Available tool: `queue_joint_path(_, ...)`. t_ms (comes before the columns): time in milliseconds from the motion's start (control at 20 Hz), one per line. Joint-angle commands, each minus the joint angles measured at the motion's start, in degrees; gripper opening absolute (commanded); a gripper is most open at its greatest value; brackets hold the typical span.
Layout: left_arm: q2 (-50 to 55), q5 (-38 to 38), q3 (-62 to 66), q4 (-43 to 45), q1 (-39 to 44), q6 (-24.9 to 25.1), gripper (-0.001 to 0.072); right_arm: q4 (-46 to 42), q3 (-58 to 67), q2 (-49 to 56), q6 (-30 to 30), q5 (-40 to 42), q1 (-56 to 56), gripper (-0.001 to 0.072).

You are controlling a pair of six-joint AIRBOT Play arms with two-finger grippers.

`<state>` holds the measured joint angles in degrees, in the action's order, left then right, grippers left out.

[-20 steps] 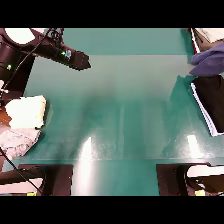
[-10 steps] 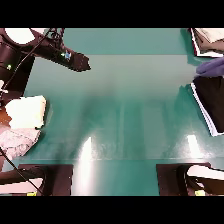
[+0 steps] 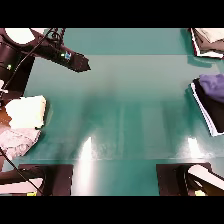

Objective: Fold the shirts.

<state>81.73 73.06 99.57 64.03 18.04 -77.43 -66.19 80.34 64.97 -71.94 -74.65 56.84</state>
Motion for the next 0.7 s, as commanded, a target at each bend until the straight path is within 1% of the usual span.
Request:
queue_joint_path(0, 0.04, -0.02, 0.0, 0.02, 0.02, 1.4, 0.0027, -5.35, -6.67, -4.22, -1.44, -0.74, 3.85, 0.0533)
queue_joint_path(100, 0.04, -0.04, 0.0, 0.02, 0.02, 1.4, 0.0027, -4.98, -8.33, -5.92, -2.6, -0.33, 4.35, 0.0532)
queue_joint_path(150, 0.04, -0.07, 0.0, 0.02, 0.02, 1.4, 0.0027, -2.51, -8.9, -6.54, -2.62, -0.35, 4.28, 0.0532)
queue_joint_path(250, 0.04, -0.22, 0.0, 0.02, 0.02, 1.4, 0.0027, 7.3, -9.84, -7.67, -2.64, -0.42, 3.41, 0.0531)
queue_joint_path(350, 0.04, -0.72, 0.02, 0.02, 0.02, 1.36, 0.0027, 15.93, -11.5, -9.46, -2.62, 0.26, -1.05, 0.0531)
queue_joint_path(450, 0.02, 1.31, 0.02, -0.02, 0.02, 1.33, 0.0027, 18.93, -13.35, -11.43, -2.62, 1.57, -8.31, 0.0528)
queue_joint_path(500, 0.04, 1.55, 0.02, -0.04, 0.02, 1.33, 0.0027, 18.53, -14.01, -12.11, -2.6, 1.75, -12.41, 0.0519)
queue_joint_path(550, 0.02, 1.01, 0.02, -0.04, 0.02, 1.33, 0.0027, 17.99, -14.4, -12.59, -2.58, 1.6, -16.87, 0.0437)
queue_joint_path(650, 0.04, 0.0, 0.02, -0.04, 0.02, 1.33, 0.0027, 18.05, -14.36, -12.7, -2.58, 1.62, -24.48, 0.0104)
